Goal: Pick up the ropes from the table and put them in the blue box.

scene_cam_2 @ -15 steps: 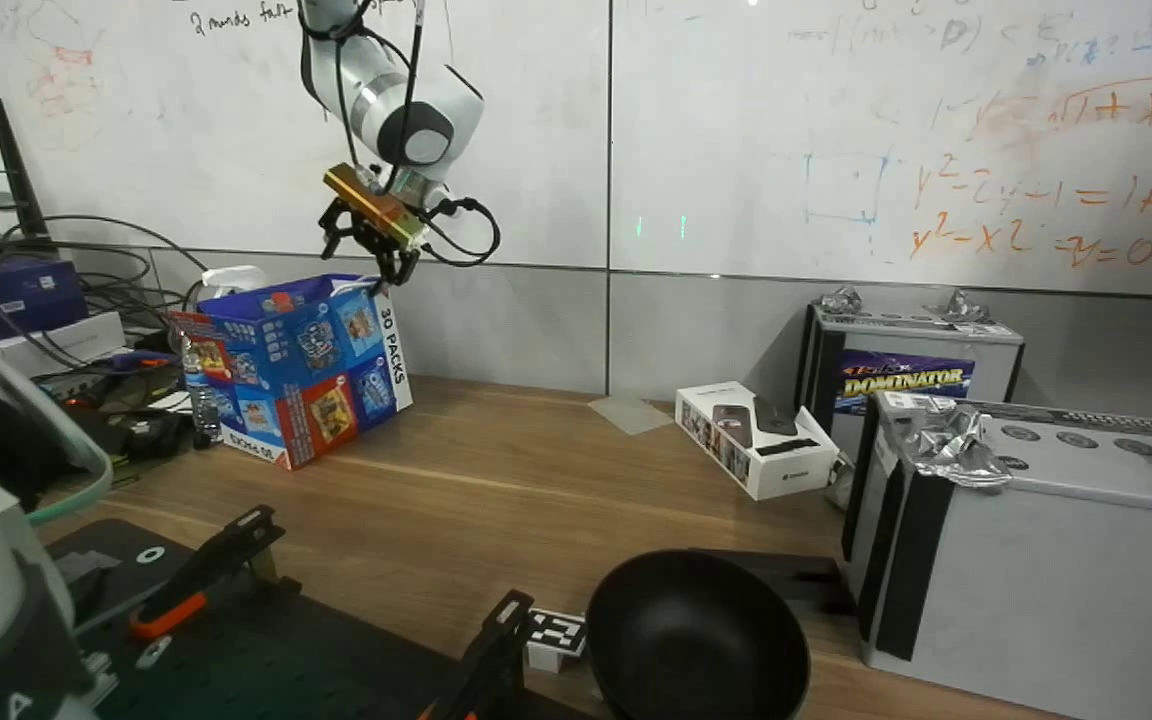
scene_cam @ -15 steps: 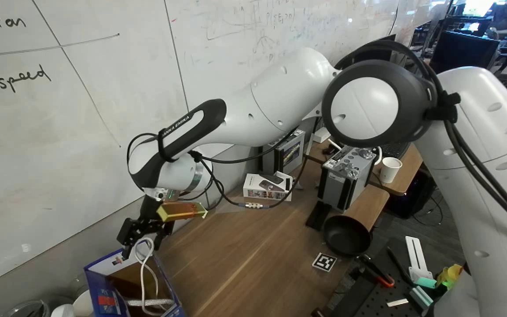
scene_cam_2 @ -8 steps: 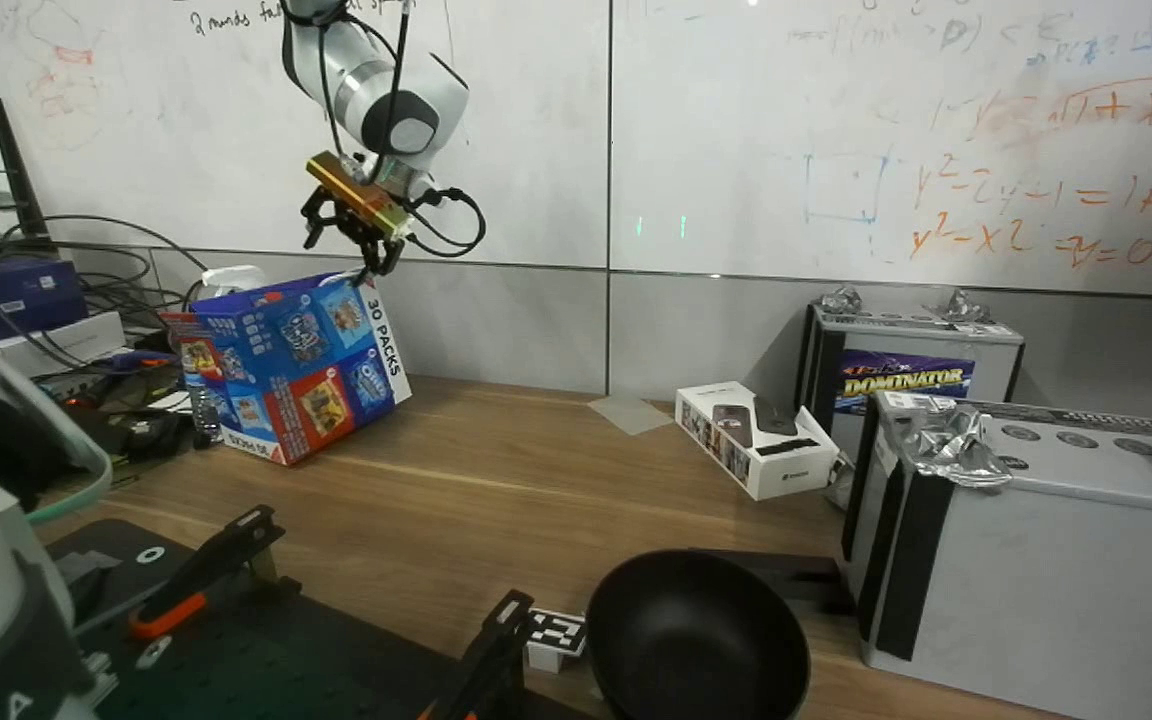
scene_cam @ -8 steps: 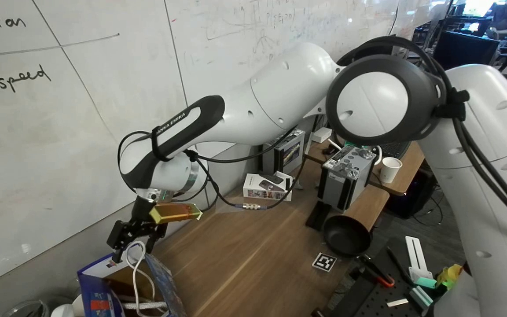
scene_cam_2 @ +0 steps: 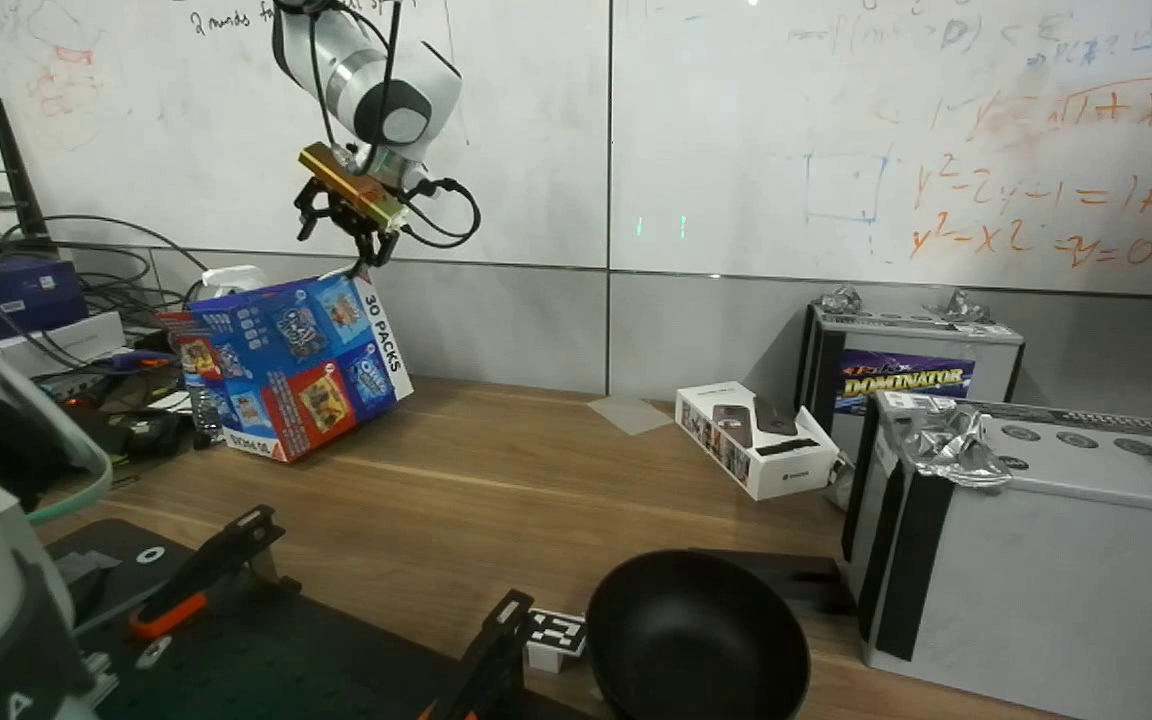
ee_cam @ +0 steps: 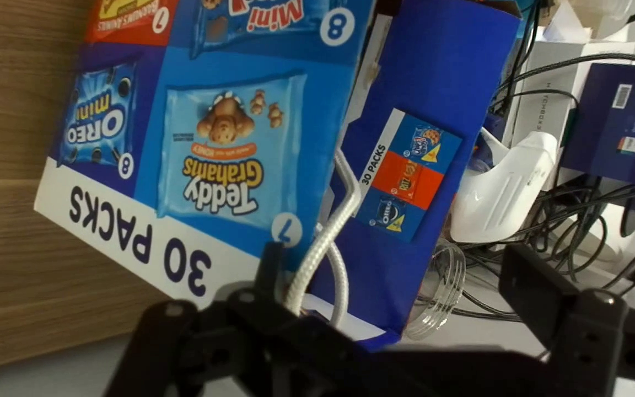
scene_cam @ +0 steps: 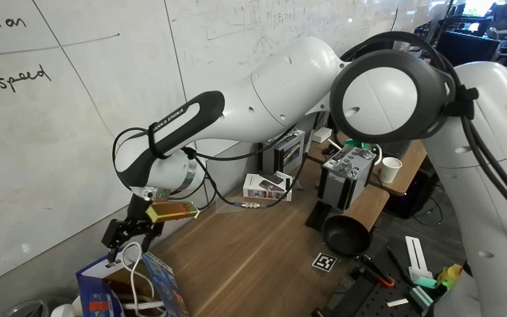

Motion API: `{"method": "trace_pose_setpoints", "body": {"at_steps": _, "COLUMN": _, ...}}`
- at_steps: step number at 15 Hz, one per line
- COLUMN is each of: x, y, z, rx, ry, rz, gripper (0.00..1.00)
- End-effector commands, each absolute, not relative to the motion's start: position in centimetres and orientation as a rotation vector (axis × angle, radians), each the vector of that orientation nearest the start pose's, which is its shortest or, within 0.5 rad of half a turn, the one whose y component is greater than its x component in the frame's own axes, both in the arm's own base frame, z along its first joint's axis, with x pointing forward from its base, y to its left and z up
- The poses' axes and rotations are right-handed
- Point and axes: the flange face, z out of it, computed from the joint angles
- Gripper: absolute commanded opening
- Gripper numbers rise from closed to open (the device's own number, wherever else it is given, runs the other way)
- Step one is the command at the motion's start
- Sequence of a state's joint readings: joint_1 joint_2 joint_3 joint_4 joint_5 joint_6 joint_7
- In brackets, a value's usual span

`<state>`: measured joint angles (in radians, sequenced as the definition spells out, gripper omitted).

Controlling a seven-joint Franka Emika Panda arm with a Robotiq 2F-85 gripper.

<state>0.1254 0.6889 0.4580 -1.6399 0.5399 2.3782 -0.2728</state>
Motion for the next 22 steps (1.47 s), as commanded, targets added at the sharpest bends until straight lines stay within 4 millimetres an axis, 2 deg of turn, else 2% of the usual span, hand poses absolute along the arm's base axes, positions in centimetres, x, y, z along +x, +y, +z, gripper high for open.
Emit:
{"method": "trace_pose_setpoints", "body": {"at_steps": 1, "x": 60.1, "y": 35.0, "z": 28.4, "rx": -2.413, "ry": -0.432, "rz": 0.029, "gripper": 1.0}}
{"method": "trace_pose_setpoints", "body": {"at_steps": 7, "x": 60.1, "y": 34.6, "z": 29.6, "rx": -2.414, "ry": -0.431, "rz": 0.022, "gripper": 1.0}}
{"method": "trace_pose_setpoints", "body": {"at_steps": 10, "x": 59.4, "y": 32.6, "z": 30.9, "rx": -2.499, "ry": -0.537, "rz": 0.089, "gripper": 1.0}}
{"method": "trace_pose_setpoints", "body": {"at_steps": 12, "x": 58.2, "y": 29.8, "z": 32.8, "rx": -2.585, "ry": -0.626, "rz": 0.16, "gripper": 1.0}}
{"method": "trace_pose_setpoints", "body": {"at_steps": 15, "x": 56.4, "y": 24.2, "z": 35.9, "rx": -2.712, "ry": -0.697, "rz": 0.269, "gripper": 1.0}}
{"method": "trace_pose_setpoints", "body": {"at_steps": 18, "x": 53.8, "y": 18.7, "z": 38.9, "rx": -2.814, "ry": -0.758, "rz": 0.332, "gripper": 1.0}}
{"method": "trace_pose_setpoints", "body": {"at_steps": 22, "x": 49.6, "y": 12.3, "z": 42.5, "rx": -2.9, "ry": -0.713, "rz": 0.284, "gripper": 1.0}}
